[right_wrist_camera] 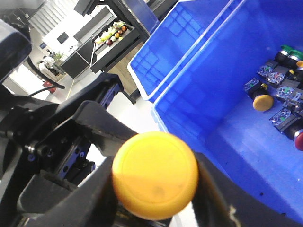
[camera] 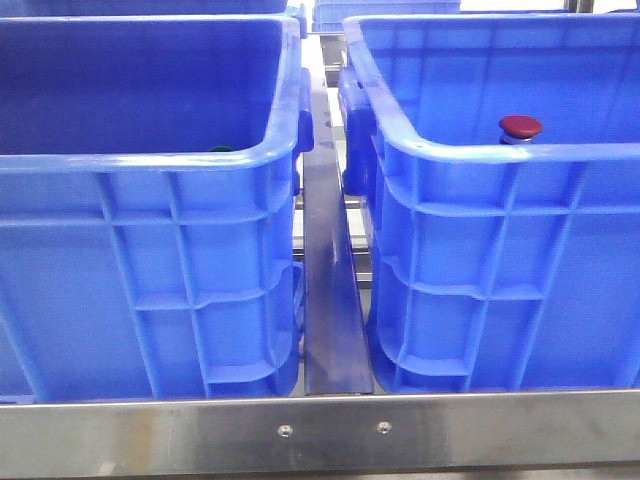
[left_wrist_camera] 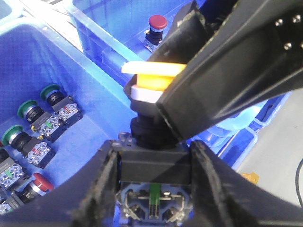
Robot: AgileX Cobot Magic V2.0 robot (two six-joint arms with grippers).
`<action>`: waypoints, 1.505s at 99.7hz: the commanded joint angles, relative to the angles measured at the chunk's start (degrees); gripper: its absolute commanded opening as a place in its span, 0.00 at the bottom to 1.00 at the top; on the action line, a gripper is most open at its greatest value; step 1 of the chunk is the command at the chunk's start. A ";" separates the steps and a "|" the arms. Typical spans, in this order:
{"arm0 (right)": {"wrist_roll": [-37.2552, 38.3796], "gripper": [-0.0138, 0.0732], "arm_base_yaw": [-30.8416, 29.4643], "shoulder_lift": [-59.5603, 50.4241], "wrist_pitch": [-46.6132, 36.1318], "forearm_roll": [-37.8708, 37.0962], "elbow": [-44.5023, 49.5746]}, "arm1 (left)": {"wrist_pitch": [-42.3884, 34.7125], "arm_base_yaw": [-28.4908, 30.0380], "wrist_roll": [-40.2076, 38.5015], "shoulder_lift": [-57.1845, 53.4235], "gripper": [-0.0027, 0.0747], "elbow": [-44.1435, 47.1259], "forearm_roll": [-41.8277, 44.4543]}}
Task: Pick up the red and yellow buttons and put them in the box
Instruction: 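Grasp the yellow cap with the right gripper and open the left gripper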
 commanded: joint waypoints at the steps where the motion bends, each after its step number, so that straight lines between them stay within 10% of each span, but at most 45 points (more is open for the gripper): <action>1: -1.36 0.39 0.11 -1.66 1.70 3.85 -2.09 | -4.28 -0.40 0.14 -0.56 0.11 -1.63 0.40; 24: -3.33 0.39 -0.02 -1.92 -4.43 3.85 -2.09 | -2.88 -0.40 0.14 -0.56 0.72 -1.63 0.63; 36: -3.76 0.39 -1.69 -1.92 -5.97 3.85 -2.09 | -2.48 0.85 -0.60 -0.56 0.86 -1.63 0.63; 126: -3.76 0.39 -27.60 -12.15 -9.40 -9.34 -1.35 | -1.13 25.73 -23.94 -30.72 0.86 18.62 21.23; 150: -3.83 0.39 -33.94 -14.96 -20.42 -11.87 3.53 | -0.31 27.29 -23.94 -40.50 0.51 22.97 22.00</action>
